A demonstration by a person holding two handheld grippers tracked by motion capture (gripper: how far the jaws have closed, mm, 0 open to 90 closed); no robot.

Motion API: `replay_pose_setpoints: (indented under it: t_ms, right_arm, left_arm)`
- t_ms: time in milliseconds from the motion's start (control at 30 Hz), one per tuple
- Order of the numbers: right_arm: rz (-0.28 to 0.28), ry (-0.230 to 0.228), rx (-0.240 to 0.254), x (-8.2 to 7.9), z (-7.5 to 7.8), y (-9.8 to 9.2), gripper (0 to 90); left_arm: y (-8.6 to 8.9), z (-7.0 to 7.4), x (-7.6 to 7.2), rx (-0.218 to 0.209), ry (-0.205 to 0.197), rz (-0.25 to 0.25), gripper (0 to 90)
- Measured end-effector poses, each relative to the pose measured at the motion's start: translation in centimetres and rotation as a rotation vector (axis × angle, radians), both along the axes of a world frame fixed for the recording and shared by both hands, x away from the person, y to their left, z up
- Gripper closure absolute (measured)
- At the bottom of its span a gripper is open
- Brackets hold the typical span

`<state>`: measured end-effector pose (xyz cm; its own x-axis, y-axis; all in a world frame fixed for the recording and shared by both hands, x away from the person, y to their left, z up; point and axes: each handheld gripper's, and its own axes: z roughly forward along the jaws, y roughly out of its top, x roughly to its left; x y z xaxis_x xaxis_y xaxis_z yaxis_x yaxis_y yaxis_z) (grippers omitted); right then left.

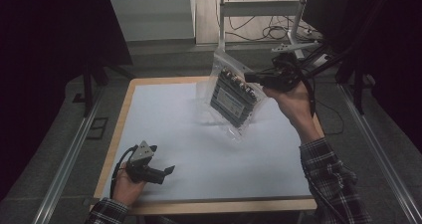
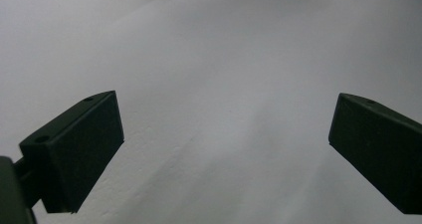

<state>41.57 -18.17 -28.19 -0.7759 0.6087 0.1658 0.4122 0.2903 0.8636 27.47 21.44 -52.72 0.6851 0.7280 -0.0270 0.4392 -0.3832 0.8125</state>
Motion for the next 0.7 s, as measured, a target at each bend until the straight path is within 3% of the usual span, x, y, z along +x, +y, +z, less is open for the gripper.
replay_pose_setpoints:
  t_ms: [700]
  right_arm:
    - [-0.028,-0.040,-0.032,5.6,1.5,1.6,88.8]
  left_arm:
    - [0.3,0.1,0.1,-0.005,0.000,0.029,0.0]
